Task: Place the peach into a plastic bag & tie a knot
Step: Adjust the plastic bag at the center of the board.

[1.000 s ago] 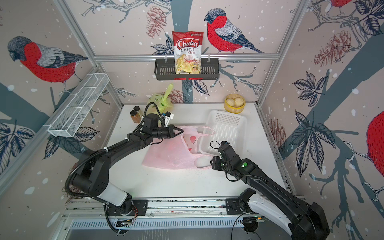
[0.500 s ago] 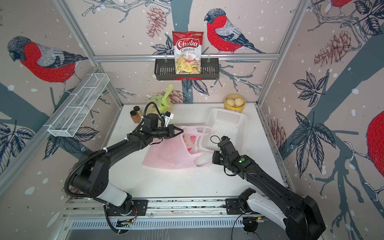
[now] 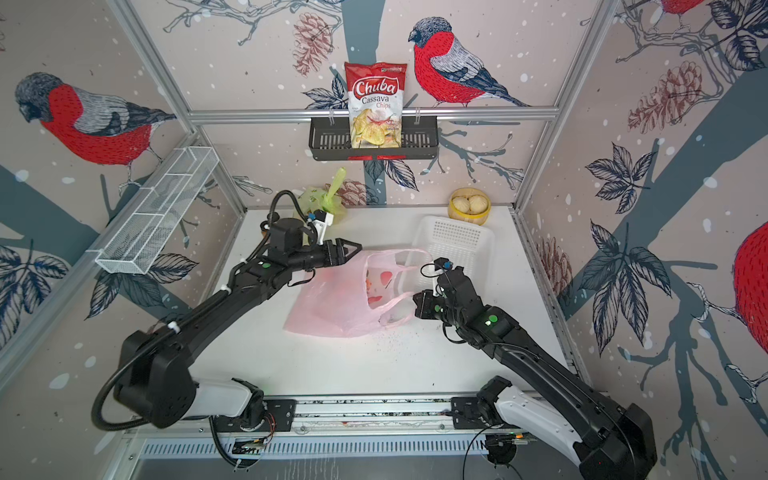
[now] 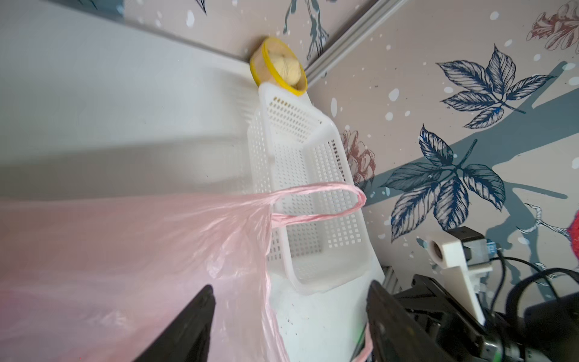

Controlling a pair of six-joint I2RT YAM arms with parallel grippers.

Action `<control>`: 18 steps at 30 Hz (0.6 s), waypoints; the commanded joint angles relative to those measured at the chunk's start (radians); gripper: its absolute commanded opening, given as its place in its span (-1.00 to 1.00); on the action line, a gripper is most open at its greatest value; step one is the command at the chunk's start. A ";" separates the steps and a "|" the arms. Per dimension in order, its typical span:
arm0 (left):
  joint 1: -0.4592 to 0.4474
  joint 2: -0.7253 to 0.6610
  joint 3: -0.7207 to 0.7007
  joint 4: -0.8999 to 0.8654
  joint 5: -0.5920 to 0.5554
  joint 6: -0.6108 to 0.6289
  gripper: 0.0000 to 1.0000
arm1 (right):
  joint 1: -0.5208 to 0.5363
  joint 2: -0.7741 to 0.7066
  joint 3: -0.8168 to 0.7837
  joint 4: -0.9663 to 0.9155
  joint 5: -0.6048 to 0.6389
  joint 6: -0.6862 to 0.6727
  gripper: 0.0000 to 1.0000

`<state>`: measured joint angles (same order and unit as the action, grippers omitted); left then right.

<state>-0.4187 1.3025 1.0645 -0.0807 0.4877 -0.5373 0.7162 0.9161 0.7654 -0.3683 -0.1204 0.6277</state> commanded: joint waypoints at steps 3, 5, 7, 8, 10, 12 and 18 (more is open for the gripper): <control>-0.073 -0.203 -0.061 -0.004 -0.196 0.162 0.64 | 0.084 0.065 0.142 0.018 0.014 -0.023 -1.00; -0.133 -0.267 -0.104 0.026 -0.240 0.205 0.67 | 0.117 0.105 0.210 0.008 0.032 -0.030 -1.00; -0.210 -0.323 -0.142 0.068 -0.279 0.257 0.71 | 0.147 0.145 0.281 0.005 0.044 -0.037 -1.00; -0.242 -0.344 -0.155 0.086 -0.308 0.282 0.73 | 0.157 0.162 0.308 0.004 0.049 -0.040 -1.00; -0.321 -0.383 -0.188 0.121 -0.383 0.335 0.77 | 0.184 0.202 0.381 -0.009 0.066 -0.050 -1.00; -0.364 -0.410 -0.208 0.143 -0.452 0.368 0.79 | 0.204 0.239 0.444 -0.022 0.077 -0.062 -1.00; -0.434 -0.476 -0.251 0.196 -0.588 0.437 0.81 | 0.245 0.327 0.580 -0.041 0.096 -0.081 -1.00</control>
<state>-0.8326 0.8459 0.8253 0.0288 0.0151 -0.1680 0.9493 1.2186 1.3014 -0.3912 -0.0517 0.5709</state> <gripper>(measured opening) 0.901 0.049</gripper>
